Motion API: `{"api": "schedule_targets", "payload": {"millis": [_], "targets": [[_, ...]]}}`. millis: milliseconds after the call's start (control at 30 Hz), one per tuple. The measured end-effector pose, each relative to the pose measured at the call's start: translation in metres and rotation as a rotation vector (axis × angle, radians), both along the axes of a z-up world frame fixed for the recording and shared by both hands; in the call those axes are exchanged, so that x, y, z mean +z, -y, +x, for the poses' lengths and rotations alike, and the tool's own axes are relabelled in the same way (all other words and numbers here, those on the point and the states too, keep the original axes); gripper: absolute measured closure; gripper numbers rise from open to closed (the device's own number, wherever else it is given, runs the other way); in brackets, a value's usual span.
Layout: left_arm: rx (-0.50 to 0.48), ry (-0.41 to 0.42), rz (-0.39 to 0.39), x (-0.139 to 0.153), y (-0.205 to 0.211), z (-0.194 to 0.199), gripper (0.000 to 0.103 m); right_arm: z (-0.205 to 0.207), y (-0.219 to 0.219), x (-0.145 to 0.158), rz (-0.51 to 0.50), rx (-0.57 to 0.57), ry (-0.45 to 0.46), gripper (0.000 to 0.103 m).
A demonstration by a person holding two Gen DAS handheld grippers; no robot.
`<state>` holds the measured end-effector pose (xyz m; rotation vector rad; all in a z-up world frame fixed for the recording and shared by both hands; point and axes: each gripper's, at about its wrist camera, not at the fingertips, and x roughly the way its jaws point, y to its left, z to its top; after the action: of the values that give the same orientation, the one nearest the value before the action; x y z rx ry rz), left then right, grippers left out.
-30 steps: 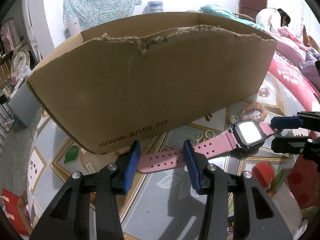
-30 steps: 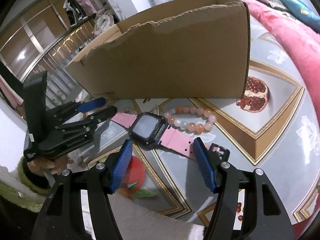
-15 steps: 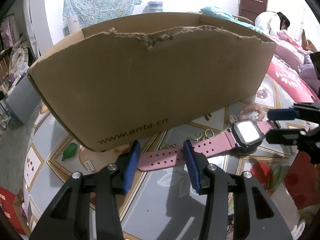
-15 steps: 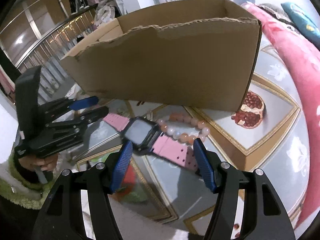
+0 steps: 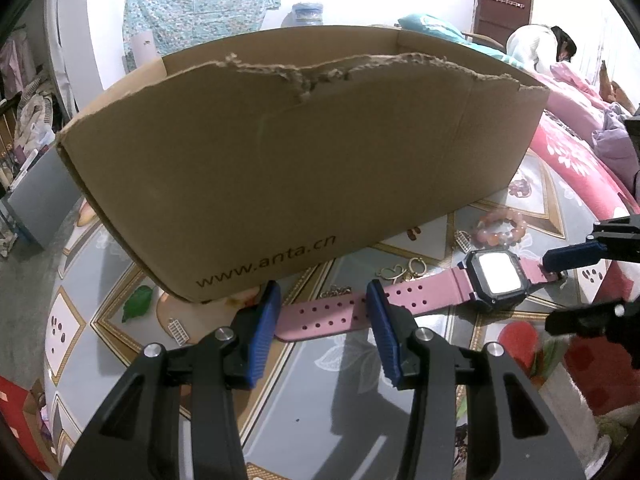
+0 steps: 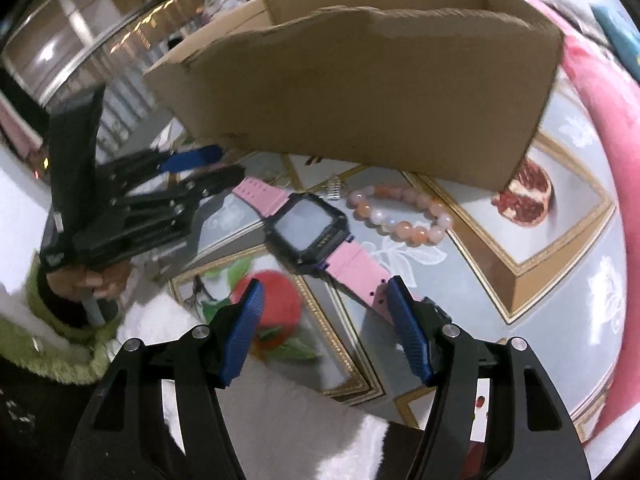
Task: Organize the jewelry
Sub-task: 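Grasp the pink smartwatch strap with the right tool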
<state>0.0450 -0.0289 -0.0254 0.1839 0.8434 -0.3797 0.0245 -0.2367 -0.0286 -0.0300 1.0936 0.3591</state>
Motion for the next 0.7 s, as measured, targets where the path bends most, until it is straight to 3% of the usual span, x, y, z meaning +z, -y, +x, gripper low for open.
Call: {"api": "schedule_targets", "payload": {"millis": [233, 433, 633, 667, 700], "targets": [[0.000, 0.004, 0.003, 0.001, 0.000, -0.001, 0.060, 0.007, -0.025, 0.000, -0.150, 0.080, 0.126, 0.043], [0.000, 0.011, 0.000, 0.000, 0.000, -0.002, 0.060, 0.014, -0.035, -0.011, -0.220, 0.141, 0.139, 0.050], [-0.011, 0.031, -0.028, 0.005, -0.003, -0.008, 0.060, 0.010, -0.032, -0.011, -0.218, 0.157, 0.128, 0.054], [-0.021, 0.043, -0.037, 0.008, -0.003, -0.011, 0.060, 0.010, -0.029, -0.010, -0.200, 0.159, 0.113, 0.063], [-0.037, 0.058, -0.043, 0.012, -0.003, -0.015, 0.060, 0.009, -0.024, -0.009, -0.180, 0.156, 0.101, 0.064]]}}
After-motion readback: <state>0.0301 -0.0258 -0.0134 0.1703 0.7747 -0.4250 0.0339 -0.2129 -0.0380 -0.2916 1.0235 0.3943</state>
